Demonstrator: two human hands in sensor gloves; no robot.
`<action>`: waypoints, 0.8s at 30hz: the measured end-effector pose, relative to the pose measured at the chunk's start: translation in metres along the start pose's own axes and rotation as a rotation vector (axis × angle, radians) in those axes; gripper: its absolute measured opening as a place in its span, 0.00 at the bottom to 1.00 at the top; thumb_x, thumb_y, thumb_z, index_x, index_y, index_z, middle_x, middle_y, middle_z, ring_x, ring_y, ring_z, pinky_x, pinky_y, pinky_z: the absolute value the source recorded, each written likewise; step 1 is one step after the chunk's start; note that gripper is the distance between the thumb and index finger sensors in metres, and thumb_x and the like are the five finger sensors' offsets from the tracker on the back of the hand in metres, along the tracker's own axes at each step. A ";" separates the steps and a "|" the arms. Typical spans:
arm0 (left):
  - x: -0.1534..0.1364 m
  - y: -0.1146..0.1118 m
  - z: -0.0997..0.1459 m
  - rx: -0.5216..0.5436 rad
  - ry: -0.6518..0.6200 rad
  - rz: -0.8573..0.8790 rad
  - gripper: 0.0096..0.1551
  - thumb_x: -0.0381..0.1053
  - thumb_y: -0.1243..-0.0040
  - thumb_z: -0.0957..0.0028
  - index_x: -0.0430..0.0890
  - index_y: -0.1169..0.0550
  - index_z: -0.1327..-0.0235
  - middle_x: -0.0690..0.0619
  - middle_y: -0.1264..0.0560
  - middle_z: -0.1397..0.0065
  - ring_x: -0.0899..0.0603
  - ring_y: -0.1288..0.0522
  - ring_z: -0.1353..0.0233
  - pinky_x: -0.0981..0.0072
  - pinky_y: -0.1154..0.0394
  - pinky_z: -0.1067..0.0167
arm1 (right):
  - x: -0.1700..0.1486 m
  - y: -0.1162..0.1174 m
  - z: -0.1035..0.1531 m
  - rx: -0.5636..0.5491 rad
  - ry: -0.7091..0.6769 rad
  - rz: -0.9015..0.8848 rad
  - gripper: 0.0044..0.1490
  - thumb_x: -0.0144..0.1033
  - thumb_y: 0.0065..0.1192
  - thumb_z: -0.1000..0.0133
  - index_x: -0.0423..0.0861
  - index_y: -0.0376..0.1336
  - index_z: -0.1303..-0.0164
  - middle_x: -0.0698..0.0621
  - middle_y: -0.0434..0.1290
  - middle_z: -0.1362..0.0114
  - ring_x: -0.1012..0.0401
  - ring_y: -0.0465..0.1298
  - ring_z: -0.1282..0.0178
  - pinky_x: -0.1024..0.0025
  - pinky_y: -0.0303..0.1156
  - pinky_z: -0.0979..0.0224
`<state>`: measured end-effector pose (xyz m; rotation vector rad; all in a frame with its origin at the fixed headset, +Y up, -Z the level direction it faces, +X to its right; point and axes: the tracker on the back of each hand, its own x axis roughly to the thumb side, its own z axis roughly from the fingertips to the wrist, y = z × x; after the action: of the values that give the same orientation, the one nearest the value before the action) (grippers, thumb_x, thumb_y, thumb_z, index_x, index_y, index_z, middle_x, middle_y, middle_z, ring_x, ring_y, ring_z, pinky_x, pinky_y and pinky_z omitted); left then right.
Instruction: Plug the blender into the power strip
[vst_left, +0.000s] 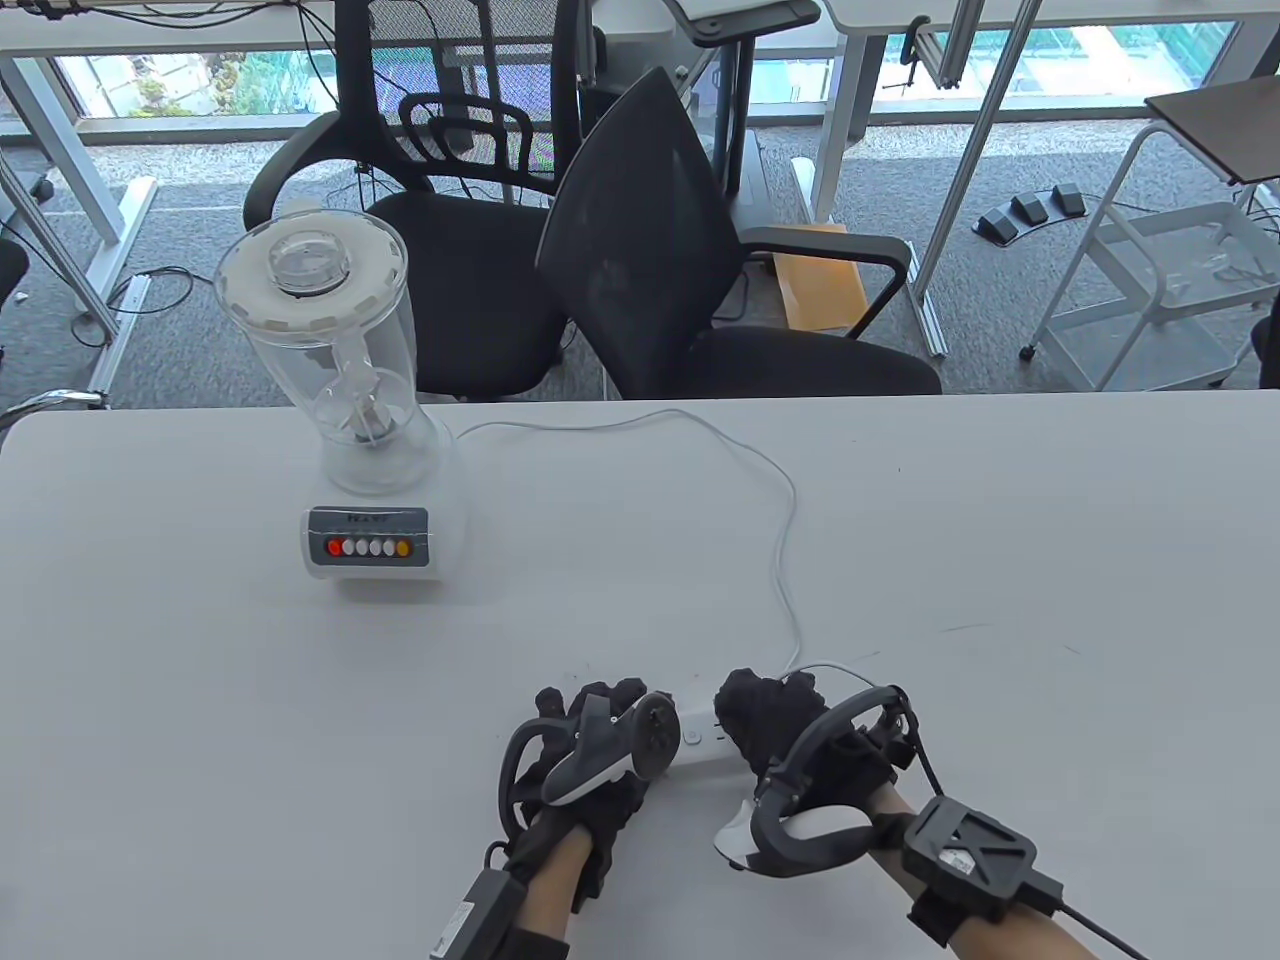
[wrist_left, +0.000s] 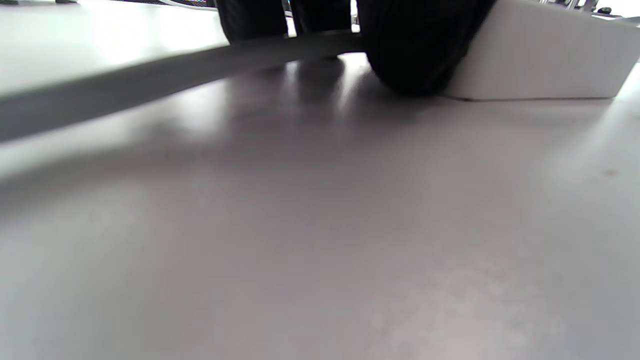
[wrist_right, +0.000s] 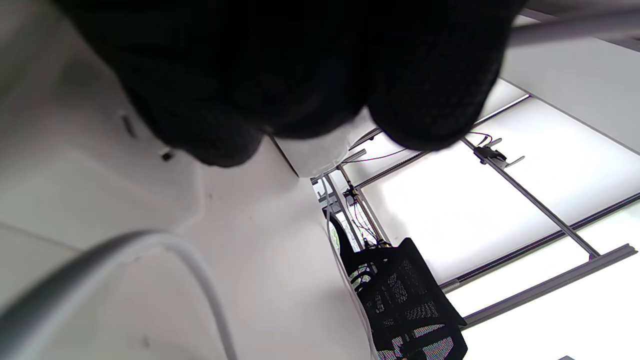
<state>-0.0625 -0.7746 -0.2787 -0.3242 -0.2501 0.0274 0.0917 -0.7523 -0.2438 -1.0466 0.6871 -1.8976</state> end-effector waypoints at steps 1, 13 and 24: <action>0.000 0.000 0.000 0.000 0.000 0.001 0.40 0.55 0.37 0.49 0.61 0.36 0.21 0.56 0.38 0.12 0.37 0.37 0.15 0.22 0.46 0.26 | 0.001 0.000 -0.001 -0.003 -0.014 0.009 0.31 0.40 0.81 0.55 0.55 0.72 0.40 0.47 0.75 0.35 0.68 0.81 0.63 0.64 0.82 0.54; -0.001 0.001 0.000 -0.004 -0.001 0.019 0.39 0.54 0.37 0.48 0.59 0.35 0.21 0.56 0.38 0.13 0.36 0.37 0.15 0.23 0.47 0.26 | 0.009 -0.002 -0.004 -0.023 0.004 0.062 0.31 0.38 0.84 0.62 0.53 0.75 0.47 0.48 0.78 0.41 0.69 0.84 0.67 0.66 0.87 0.57; -0.003 0.001 -0.003 -0.006 0.003 0.053 0.36 0.49 0.37 0.45 0.56 0.34 0.21 0.56 0.37 0.13 0.36 0.37 0.15 0.23 0.46 0.26 | 0.027 -0.007 -0.010 0.018 0.076 0.104 0.31 0.35 0.87 0.68 0.54 0.78 0.51 0.51 0.81 0.45 0.70 0.86 0.70 0.67 0.89 0.57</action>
<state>-0.0646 -0.7744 -0.2821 -0.3367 -0.2383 0.0786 0.0720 -0.7710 -0.2327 -0.9137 0.7516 -1.8576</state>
